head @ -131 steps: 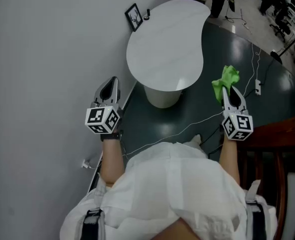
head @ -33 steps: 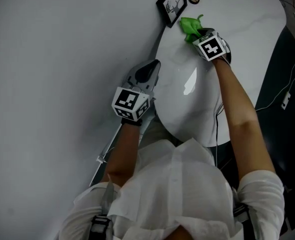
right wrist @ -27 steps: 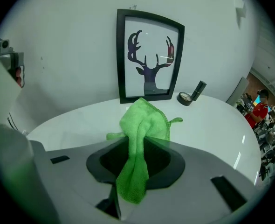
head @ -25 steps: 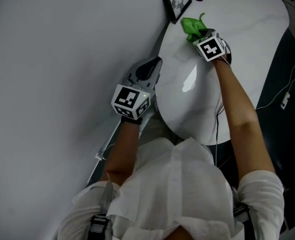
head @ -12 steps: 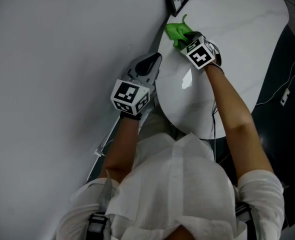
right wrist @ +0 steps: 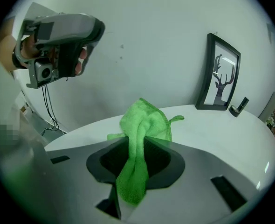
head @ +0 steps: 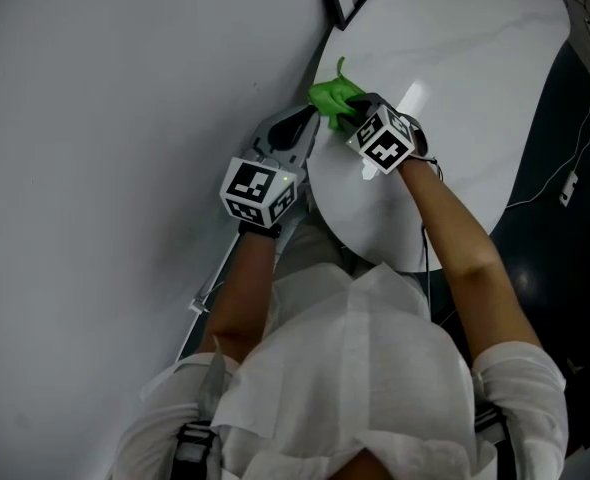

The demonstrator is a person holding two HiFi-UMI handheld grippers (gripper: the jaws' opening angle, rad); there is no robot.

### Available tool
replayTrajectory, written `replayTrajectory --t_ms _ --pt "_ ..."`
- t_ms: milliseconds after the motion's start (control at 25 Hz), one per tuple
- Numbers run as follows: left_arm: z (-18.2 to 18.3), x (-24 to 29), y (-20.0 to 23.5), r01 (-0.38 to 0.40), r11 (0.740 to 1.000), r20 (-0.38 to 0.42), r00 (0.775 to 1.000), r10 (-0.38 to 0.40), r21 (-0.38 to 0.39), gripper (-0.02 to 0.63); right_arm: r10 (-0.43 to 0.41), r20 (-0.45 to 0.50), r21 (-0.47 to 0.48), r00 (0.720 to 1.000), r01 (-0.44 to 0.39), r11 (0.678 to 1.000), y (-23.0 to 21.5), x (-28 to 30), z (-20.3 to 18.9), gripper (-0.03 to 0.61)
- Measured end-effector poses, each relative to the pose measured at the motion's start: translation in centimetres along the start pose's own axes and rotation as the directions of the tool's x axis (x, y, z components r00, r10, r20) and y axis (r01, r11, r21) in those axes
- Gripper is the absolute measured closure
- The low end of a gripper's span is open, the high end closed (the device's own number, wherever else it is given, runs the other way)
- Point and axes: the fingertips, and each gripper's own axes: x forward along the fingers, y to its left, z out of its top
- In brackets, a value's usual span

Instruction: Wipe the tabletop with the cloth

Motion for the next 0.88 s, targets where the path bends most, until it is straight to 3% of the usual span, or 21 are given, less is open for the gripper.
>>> replayTrajectory --t_ms 280,480,680,880 --pt "-0.1 0.4 -1.3 0.016 1.000 -0.007 1.000 -0.016 0.007 0.588 -0.008 0.014 0.046 1.000 0.007 0.999 1.0 -0.1 -0.2 0.494" --pt "-0.5 1.0 -1.5 0.024 1.000 -0.028 0.999 -0.023 0.012 0.588 -0.073 0.029 0.203 0.997 0.065 0.977 -1.6 1.2 0.8 0.494" --pt "-0.4 1.6 -2.1 0.038 0.999 -0.049 0.998 -0.037 0.019 0.588 -0.205 0.037 0.364 0.978 0.178 0.914 -4.4 1.0 0.9 0.494" --pt "-0.5 2.5 -2.8 0.062 0.998 -0.064 0.996 -0.060 0.030 0.588 -0.320 -0.007 0.482 0.947 0.284 0.829 -7.2 -1.6 -2.7 0.494"
